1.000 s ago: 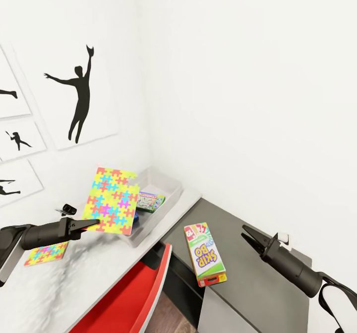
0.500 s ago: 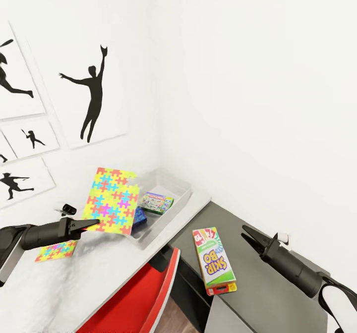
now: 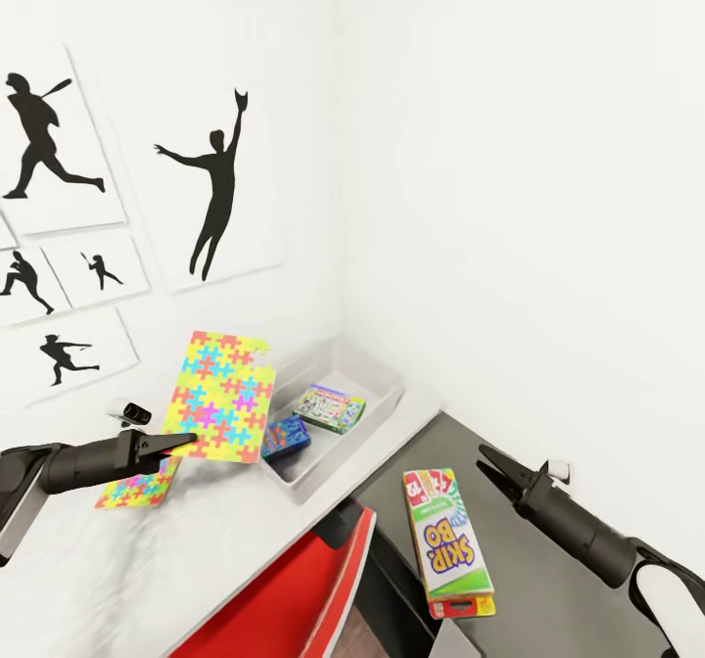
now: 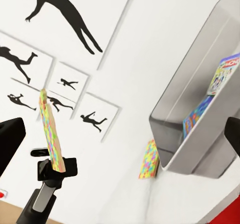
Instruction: Put all the toys in the child's room - the three board games (two on the bed and one on the table), the two jigsaw puzzles on the table, and the tennis ball on the table - inside the toy box on the table in the child's room.
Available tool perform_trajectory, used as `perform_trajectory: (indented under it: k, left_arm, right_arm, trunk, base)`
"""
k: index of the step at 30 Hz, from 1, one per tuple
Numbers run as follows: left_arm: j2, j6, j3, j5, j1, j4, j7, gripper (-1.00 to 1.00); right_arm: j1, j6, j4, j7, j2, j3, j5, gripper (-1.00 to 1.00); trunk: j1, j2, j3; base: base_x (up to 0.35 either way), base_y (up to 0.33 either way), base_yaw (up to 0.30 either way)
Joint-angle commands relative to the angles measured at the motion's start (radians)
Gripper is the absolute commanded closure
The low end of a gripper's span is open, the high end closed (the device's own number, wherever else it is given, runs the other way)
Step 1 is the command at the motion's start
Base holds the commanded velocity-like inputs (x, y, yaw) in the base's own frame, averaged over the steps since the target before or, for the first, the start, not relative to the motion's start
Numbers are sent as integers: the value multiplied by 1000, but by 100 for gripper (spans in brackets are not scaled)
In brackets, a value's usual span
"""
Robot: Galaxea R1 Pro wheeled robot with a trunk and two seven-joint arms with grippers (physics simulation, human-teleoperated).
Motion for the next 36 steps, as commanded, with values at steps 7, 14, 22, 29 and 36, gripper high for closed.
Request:
perform_trajectory:
  k: [7, 14, 22, 29, 36]
  left_arm:
    - [0, 11, -1, 0, -1, 0, -4, 100]
    - [0, 11, -1, -1, -1, 0, -4, 100]
    - [0, 11, -1, -2, -1, 0, -4, 100]
    - [0, 11, -1, -1, -1, 0, -4, 100]
    - [0, 11, -1, -1, -1, 0, -4, 100]
  right_arm:
    - [-1, 7, 0, 0, 0, -1, -5, -100]
    - [-1, 7, 0, 1, 0, -1, -5, -100]
    - [-1, 7, 0, 1, 0, -1, -5, -100]
    - [-1, 7, 0, 1, 0, -1, -5, -100]
    - [-1, 7, 0, 3, 0, -2, -5, -100]
  trunk:
    - [1, -2, -2]
    - [1, -2, -2]
    - [1, -2, -2]
    - [1, -2, -2]
    - [1, -2, -2]
  base:
    - [32, -1, 13]
    - [70, 68, 40]
    - [13, 12, 3]
    - [69, 40, 0]
    - [19, 8, 0]
